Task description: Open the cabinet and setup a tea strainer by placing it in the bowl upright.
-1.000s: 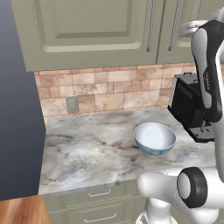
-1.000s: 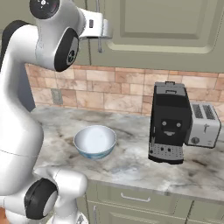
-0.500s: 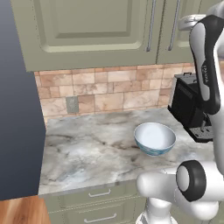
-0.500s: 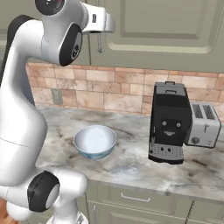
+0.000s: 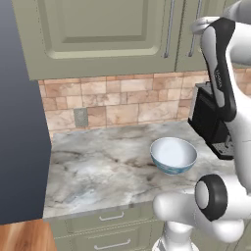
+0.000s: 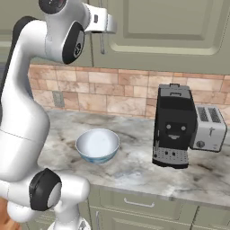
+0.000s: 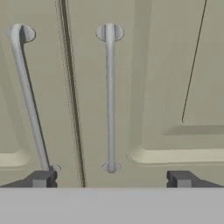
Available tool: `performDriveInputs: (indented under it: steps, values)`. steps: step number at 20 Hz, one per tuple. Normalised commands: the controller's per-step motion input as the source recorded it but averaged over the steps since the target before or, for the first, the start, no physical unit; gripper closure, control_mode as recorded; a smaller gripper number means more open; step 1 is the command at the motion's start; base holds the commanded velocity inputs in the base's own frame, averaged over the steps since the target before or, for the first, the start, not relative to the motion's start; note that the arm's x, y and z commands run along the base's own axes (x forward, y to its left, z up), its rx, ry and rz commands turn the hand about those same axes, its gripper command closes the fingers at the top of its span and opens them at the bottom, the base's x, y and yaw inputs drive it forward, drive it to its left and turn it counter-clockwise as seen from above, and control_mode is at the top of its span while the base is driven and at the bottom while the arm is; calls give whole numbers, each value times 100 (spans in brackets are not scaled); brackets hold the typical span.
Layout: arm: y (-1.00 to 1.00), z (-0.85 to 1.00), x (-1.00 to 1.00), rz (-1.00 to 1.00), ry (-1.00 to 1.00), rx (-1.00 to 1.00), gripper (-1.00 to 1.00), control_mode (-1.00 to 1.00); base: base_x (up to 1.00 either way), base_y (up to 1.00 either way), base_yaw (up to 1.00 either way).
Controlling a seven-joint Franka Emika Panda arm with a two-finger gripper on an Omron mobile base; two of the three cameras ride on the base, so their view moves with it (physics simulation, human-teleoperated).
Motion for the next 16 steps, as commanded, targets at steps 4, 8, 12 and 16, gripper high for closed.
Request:
performDriveInputs:
  steps: [4,8,12,16]
  values:
    - [0,-5,41,-2,0,0,-100,-100,0,0,0]
    - [0,-1,39,0,0,0,-100,-100,0,0,0]
    - [0,-1,49,0,0,0,-100,-100,0,0,0]
    - [0,-6,53,0,0,0,-100,-100,0,0,0]
